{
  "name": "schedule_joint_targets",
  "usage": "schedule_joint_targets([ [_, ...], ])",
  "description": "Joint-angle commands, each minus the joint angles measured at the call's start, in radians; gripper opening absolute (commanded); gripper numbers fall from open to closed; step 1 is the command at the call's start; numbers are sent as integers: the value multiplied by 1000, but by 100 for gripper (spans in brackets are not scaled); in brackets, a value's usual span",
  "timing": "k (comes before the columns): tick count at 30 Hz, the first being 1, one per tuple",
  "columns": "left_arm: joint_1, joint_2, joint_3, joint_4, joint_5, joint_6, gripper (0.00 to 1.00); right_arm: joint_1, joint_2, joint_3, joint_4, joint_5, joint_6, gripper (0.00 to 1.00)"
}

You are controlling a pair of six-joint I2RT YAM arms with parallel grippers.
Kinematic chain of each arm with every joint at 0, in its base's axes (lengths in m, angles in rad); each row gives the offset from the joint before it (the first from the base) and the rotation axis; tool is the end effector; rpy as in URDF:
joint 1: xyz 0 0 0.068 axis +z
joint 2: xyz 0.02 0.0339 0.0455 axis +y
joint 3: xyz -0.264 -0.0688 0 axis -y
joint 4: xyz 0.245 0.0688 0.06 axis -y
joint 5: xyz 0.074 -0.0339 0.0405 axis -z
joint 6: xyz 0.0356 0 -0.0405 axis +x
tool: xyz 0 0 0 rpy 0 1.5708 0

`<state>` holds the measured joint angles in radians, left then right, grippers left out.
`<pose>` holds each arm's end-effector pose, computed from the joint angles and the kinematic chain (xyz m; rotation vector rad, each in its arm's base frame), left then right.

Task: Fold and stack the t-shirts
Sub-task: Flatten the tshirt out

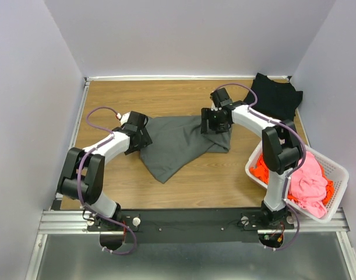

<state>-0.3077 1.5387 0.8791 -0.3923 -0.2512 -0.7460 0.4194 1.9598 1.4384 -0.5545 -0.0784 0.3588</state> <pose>0.2845 -0.0811 0.1804 -0.6428 2.4898 -0.0625 0.3774 0.1713 0.1914 -0.1082 2.6887 0.3555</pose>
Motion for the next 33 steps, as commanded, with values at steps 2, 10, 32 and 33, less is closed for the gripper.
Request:
schedule_joint_targets([
  [2,7,54,-11,-8,39,-7,84,18,39,37,5,-26,-31,75],
  [10,7,103,-8,38,115,34,54,22,50,33,-2,-17,-37,50],
  [32,111,-12,630,-152,191,226,0,-79,-285,249,-225,74,2,1],
  [33,122,-18,671,-170,193,227,0,-82,-300,263,-248,110,6,1],
])
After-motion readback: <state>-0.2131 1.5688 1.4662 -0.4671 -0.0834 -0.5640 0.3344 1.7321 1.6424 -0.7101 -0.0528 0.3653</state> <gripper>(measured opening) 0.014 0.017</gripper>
